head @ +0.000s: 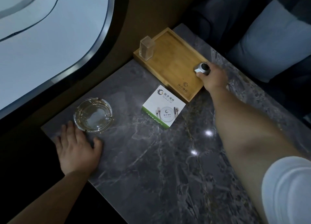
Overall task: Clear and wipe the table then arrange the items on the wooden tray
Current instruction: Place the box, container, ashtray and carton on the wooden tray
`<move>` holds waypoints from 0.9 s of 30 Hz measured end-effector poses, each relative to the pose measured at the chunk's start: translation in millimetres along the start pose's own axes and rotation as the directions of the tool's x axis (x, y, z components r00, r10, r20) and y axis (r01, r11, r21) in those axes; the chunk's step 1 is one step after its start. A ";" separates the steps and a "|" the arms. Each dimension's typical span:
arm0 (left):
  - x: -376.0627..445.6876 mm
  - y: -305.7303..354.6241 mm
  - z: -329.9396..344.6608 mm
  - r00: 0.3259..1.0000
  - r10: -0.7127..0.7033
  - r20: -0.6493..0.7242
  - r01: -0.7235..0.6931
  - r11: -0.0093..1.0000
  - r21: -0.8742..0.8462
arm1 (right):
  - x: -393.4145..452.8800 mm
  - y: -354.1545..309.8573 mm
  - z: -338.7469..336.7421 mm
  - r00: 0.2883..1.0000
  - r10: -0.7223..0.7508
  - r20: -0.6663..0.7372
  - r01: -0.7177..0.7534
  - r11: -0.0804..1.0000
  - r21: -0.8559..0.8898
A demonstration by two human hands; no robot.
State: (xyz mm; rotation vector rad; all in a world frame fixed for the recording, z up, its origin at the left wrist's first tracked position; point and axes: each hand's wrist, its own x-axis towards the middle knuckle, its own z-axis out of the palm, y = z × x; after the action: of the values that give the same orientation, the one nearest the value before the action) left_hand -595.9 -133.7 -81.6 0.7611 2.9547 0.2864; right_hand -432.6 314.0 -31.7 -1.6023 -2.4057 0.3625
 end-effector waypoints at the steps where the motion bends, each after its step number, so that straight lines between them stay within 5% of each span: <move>1: 0.2 0.1 0.0 1.000 0.002 -0.002 -0.002 1.000 0.000 | 0.2 0.4 0.7 1.000 0.008 -0.011 -0.008 1.000 -0.004; 13: 1.2 1.2 -4.9 1.000 0.012 0.019 -0.012 1.000 0.025 | -4.5 -16.1 -12.6 0.992 0.124 0.004 -0.124 0.991 -0.051; 18: 2.1 1.8 -6.5 0.998 0.013 0.061 -0.015 1.000 0.027 | -85.9 -107.5 -32.2 0.969 -0.248 0.016 0.240 0.953 0.186; 22: 2.1 0.0 -5.8 0.998 0.002 0.064 -0.004 1.000 0.019 | -187.2 -178.7 4.6 0.794 -0.553 0.254 0.428 0.804 0.413; 24: 1.9 0.0 -5.8 0.998 0.004 0.068 -0.006 1.000 0.020 | -215.1 -198.6 27.6 0.720 -0.605 0.339 0.482 0.788 0.382; 27: 1.4 -1.1 -4.8 0.998 0.017 0.063 -0.018 1.000 0.014 | -231.0 -219.7 51.6 0.700 -0.586 0.408 0.502 0.810 0.302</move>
State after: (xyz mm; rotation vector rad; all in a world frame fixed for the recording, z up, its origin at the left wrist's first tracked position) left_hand -598.2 -134.8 -77.1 0.7835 2.8952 0.2377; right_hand -552.9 14.5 -20.5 -0.6930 -2.9641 0.9052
